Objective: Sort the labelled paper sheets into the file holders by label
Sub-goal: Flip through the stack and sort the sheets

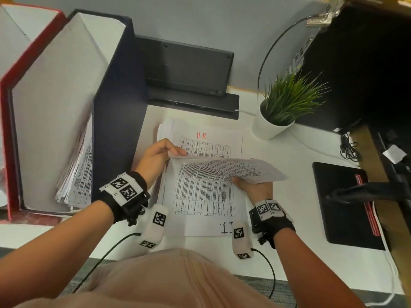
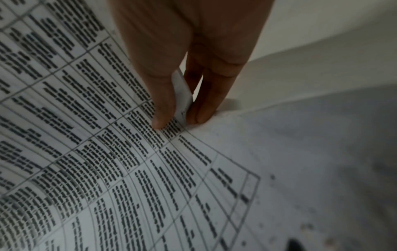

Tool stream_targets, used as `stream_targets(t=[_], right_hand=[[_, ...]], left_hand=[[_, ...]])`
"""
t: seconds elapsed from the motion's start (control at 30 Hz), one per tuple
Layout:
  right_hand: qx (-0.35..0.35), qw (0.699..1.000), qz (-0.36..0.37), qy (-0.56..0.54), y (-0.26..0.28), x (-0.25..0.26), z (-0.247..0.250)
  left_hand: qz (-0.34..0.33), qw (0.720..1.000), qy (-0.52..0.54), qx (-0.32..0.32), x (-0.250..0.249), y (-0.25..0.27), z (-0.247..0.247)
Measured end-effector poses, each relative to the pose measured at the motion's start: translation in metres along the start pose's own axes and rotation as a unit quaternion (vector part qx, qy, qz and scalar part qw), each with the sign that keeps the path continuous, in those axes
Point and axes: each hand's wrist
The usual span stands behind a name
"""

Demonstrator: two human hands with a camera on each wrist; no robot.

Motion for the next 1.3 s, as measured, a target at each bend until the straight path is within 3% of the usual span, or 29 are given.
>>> stream_targets(t=[0.1, 0.2, 0.33, 0.43, 0.5, 0.67, 0.9, 0.97, 1.13, 1.3], right_hand=[[0.014, 1.0, -0.02, 0.008, -0.001, 0.001, -0.001], [0.027, 0.992, 0.003, 0.119, -0.004, -0.003, -0.003], [0.003, 0.997, -0.028, 0.079, 0.0, -0.001, -0.007], [-0.037, 0.999, 0.005, 0.02, 0.002, 0.011, -0.01], [-0.037, 0.999, 0.035, -0.012, 0.006, 0.024, -0.011], [-0.055, 0.99, 0.112, -0.069, 0.014, 0.06, -0.007], [-0.107, 0.954, 0.223, -0.171, 0.031, 0.109, 0.007], [-0.096, 0.953, 0.23, -0.175, 0.037, 0.108, 0.003], [-0.054, 0.972, 0.173, -0.15, 0.043, 0.088, -0.013], [-0.064, 0.967, 0.181, -0.168, 0.039, 0.082, -0.014]], left_hand=[[0.03, 0.999, 0.013, 0.012, -0.007, -0.002, -0.001], [0.07, 0.997, 0.014, -0.008, -0.014, -0.005, -0.001], [0.101, 0.994, 0.022, -0.018, -0.016, -0.004, -0.003], [0.069, 0.996, 0.039, 0.041, -0.017, 0.004, -0.009], [0.049, 0.998, 0.008, 0.033, -0.021, 0.008, -0.015], [-0.124, 0.98, -0.158, 0.008, -0.041, 0.013, -0.029], [-0.31, 0.945, -0.087, -0.055, -0.079, 0.025, -0.038], [-0.312, 0.944, -0.085, -0.065, -0.073, 0.027, -0.038], [-0.24, 0.961, -0.124, -0.057, -0.035, 0.028, -0.04], [-0.24, 0.96, -0.107, -0.093, -0.031, 0.023, -0.037]])
Point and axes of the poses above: each hand's wrist, its own y-axis away from the middle knuckle, its own z-axis out of the back of the hand, x = y × z, and after that the axes turned 9 degrees about y, right-handed
